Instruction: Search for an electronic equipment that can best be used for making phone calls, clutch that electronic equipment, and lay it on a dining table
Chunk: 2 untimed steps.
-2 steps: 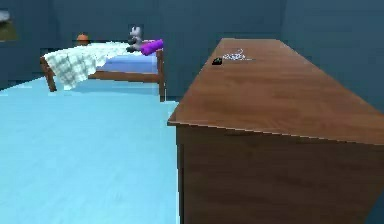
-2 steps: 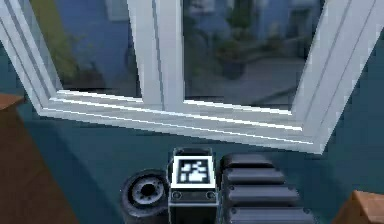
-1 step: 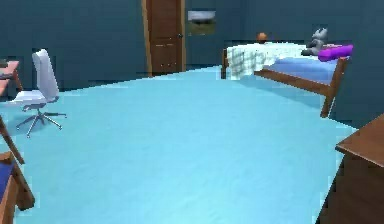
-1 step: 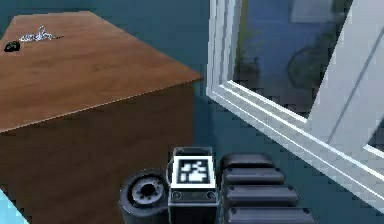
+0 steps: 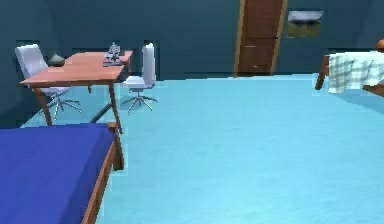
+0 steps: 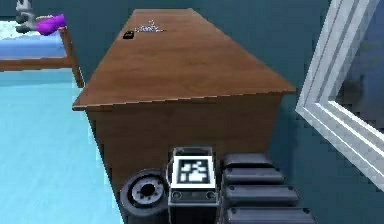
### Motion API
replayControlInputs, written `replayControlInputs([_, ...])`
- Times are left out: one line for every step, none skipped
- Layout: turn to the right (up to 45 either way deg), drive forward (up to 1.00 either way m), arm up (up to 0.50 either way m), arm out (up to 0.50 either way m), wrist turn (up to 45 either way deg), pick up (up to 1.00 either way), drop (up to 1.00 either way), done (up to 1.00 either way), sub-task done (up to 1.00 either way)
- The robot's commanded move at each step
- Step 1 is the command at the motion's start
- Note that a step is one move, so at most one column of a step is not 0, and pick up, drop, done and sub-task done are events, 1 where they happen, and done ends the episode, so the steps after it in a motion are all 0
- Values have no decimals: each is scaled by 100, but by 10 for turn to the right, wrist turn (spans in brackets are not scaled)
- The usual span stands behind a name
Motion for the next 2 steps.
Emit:
replayControlInputs([0,100,0,0,0,0,0,0,0])
replayControlInputs([0,100,0,0,0,0,0,0,0])
